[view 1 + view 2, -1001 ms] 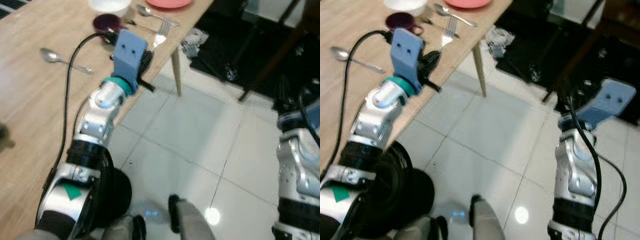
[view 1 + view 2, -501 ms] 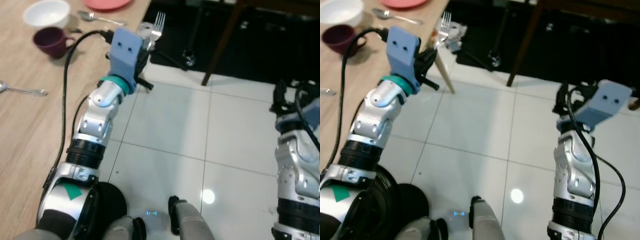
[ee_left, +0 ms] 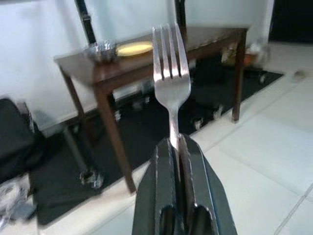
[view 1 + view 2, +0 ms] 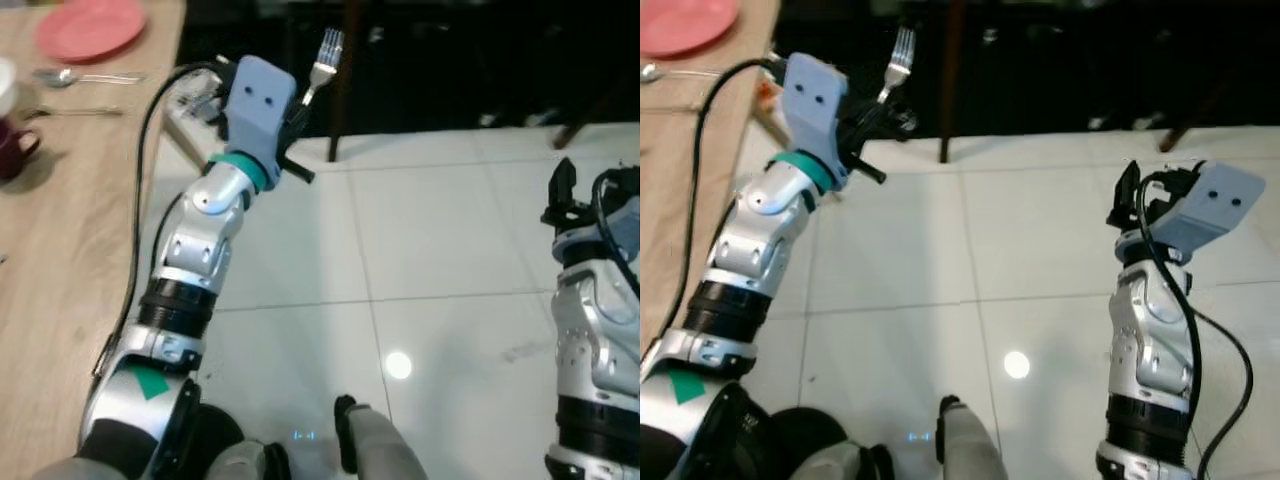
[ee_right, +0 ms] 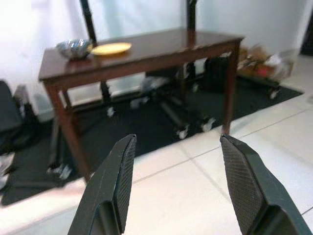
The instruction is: Setting the table
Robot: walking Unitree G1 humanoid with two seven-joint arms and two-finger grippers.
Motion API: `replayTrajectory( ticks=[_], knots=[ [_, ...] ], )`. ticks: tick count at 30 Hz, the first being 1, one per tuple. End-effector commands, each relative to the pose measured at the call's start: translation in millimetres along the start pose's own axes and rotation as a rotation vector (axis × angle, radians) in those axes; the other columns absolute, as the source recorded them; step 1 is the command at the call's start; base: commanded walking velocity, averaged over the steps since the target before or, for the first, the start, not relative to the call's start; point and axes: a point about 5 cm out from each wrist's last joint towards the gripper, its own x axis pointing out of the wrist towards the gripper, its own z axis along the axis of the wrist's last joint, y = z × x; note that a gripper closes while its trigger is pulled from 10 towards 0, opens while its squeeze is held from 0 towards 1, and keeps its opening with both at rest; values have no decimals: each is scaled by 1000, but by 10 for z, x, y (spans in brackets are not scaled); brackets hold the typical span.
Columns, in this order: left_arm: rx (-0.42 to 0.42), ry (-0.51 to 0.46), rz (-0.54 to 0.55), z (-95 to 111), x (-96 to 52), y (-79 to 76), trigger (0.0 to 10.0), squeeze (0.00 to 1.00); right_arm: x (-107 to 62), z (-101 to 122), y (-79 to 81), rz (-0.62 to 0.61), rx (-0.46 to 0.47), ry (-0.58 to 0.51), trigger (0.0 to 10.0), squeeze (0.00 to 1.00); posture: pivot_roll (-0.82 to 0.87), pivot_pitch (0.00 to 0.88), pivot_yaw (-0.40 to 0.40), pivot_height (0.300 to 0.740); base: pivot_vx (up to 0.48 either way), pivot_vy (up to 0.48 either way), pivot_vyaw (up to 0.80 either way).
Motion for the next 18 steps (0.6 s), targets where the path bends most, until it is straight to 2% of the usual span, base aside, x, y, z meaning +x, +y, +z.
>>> replayTrajectory(
  ticks=[1,3,18],
  knots=[
    [-1,27,16,-65,-50,61,10000,0,-21,-38,8,0,0,17,10000,0,-58,127,68,740,0,0,0],
    [-2,25,14,-62,-49,61,10000,0,-19,-36,7,0,0,16,10000,0,-58,126,68,740,0,0,0],
    [1,11,19,-40,-15,59,10000,0,-8,-20,7,-5,-9,10,10000,0,-61,128,69,740,0,0,-798]
  ],
)
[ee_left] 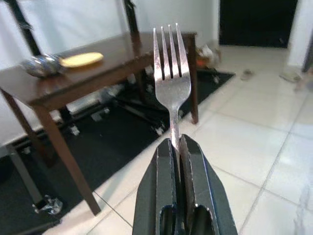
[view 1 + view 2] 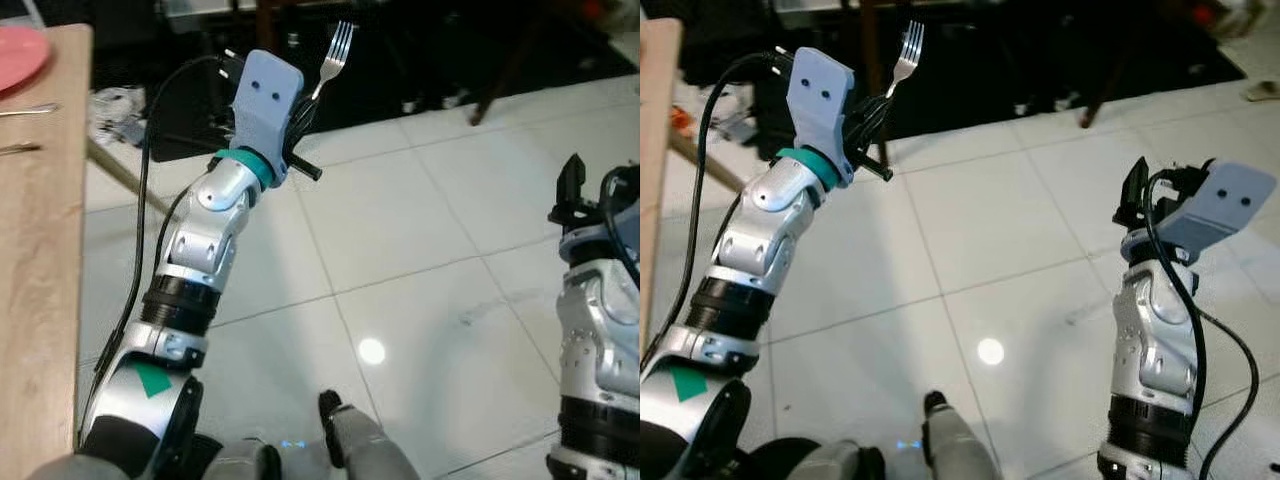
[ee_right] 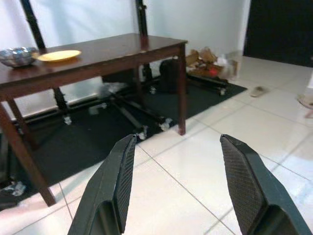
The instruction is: Setting the table
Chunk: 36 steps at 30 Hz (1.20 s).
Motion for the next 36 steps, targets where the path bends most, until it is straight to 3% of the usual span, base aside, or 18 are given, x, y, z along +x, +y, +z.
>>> replayTrajectory(
  ticks=[1,30,36],
  knots=[
    [4,0,-8,-13,13,-32,10000,0,-13,-16,-39,-17,-12,7,10000,0,-61,128,69,740,0,0,-531],
    [16,-15,-22,-21,43,-105,10000,0,-6,-10,127,48,-24,-7,10000,0,-62,120,68,740,447,0,-37],
    [21,-15,-46,-49,36,-175,10000,0,-4,-15,123,46,-17,0,10000,0,-65,117,68,740,480,0,-800]
  ],
)
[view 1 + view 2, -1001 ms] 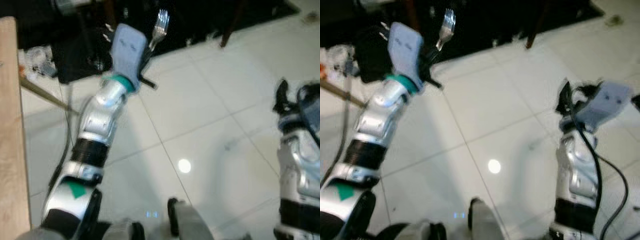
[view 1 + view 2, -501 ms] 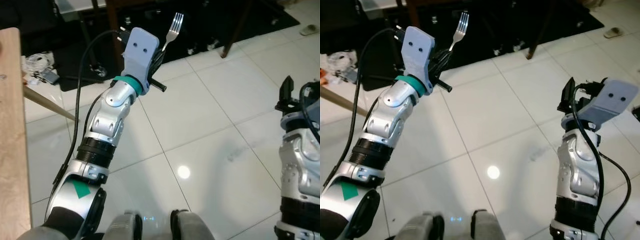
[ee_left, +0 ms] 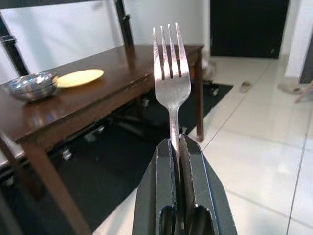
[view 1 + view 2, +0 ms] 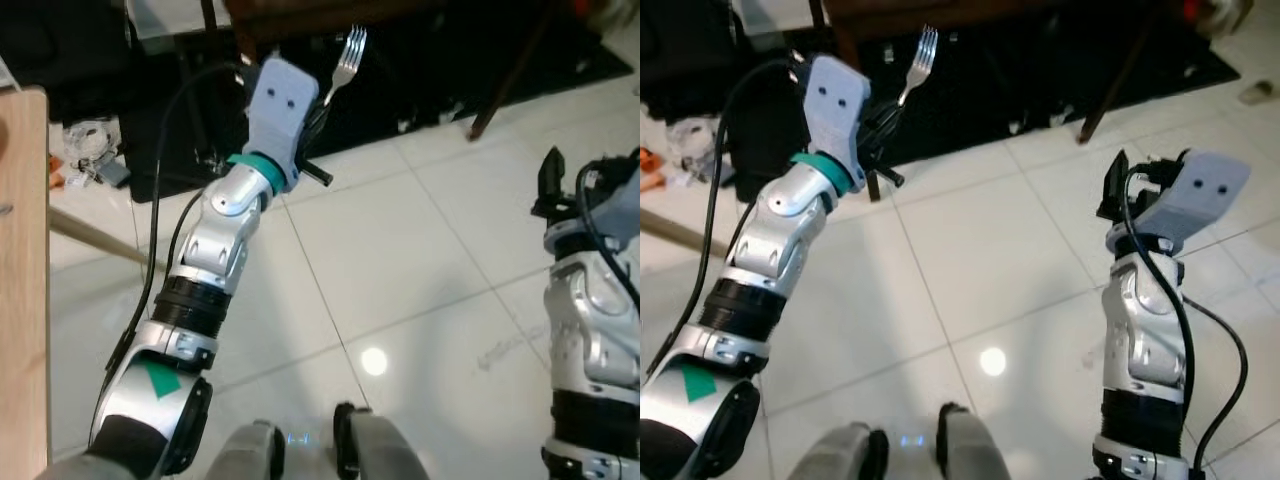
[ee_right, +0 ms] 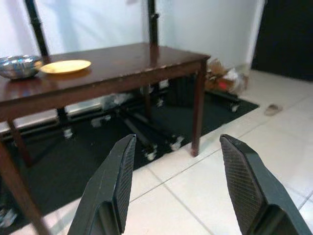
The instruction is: Setting the table
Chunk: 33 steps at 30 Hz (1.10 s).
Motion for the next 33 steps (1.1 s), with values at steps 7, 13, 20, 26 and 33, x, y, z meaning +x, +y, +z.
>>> replayTrajectory(
  ticks=[7,13,20,26,33],
  knots=[
    [10,10,-19,-43,-8,-41,10000,0,-27,-32,-61,-21,-2,14,10000,0,-67,113,69,740,480,0,-800],
    [11,10,-19,-47,-7,-40,10000,0,-27,-34,-61,-21,-3,14,10000,0,-67,110,71,740,480,0,-796],
    [12,11,-19,-58,-11,-40,10000,0,-30,-32,-71,-24,-5,12,10000,0,-71,111,73,740,480,0,-800],
    [14,15,-5,-76,-22,-14,10000,0,-29,-25,-78,-25,-9,9,10000,0,-68,110,63,740,480,0,-800],
    [32,25,88,-112,-124,165,10000,0,73,-18,53,25,2,4,10000,0,-31,100,28,740,480,0,-302]
  ],
)
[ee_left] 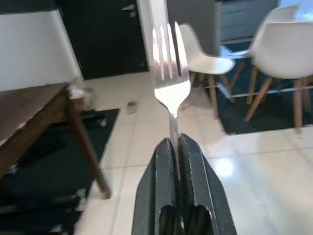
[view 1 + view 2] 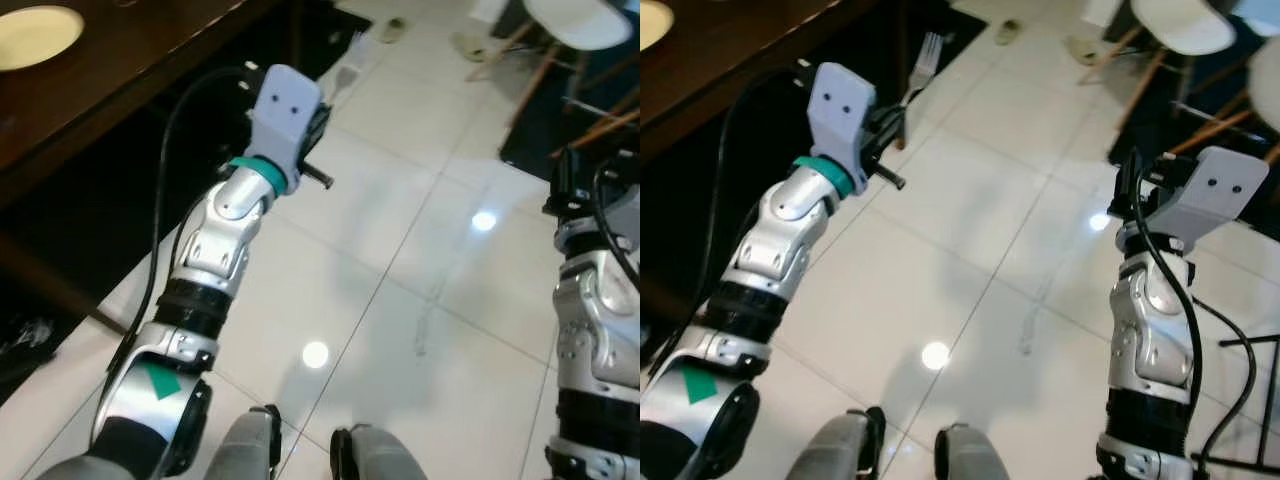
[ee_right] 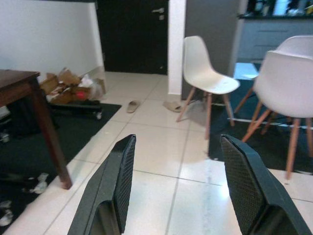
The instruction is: Setting the table
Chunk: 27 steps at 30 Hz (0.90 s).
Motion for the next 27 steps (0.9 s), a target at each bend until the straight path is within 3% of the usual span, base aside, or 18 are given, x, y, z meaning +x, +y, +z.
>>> replayTrajectory(
  ticks=[1,6,7,8,15,17,18,19,24,27],
  knots=[
    [13,19,86,-70,-140,140,10000,0,95,-50,162,61,7,12,10000,0,22,92,-11,740,480,0,0],
    [36,31,149,-99,-269,273,10000,0,159,-65,337,120,20,13,10000,0,49,90,-31,740,480,0,0],
    [86,43,222,-123,-465,419,10000,0,192,-97,532,183,45,25,10000,0,88,89,-63,740,480,0,0],
    [107,46,246,-127,-536,462,10000,0,198,-110,594,203,55,30,10000,0,92,89,-67,740,480,0,0],
    [201,64,324,-149,-836,556,10000,0,175,-166,863,295,106,60,10000,0,121,90,-88,740,480,0,0],
    [213,65,347,-148,-897,574,10000,0,152,-189,945,334,158,86,10000,0,128,91,-90,740,480,0,0],
    [237,61,372,-128,-976,587,10000,0,102,-231,1092,411,249,132,10000,0,131,93,-89,740,480,0,0],
    [253,54,375,-107,-990,583,10000,0,57,-248,1179,466,309,160,10000,0,131,95,-90,740,480,0,0],
    [286,34,361,-52,-981,553,10000,0,8,-256,1264,514,379,182,10000,0,128,98,-88,740,480,0,0],
    [288,-13,333,55,-904,455,10000,0,-48,-260,1285,526,411,178,10000,0,104,93,-70,740,480,0,0]
  ],
)
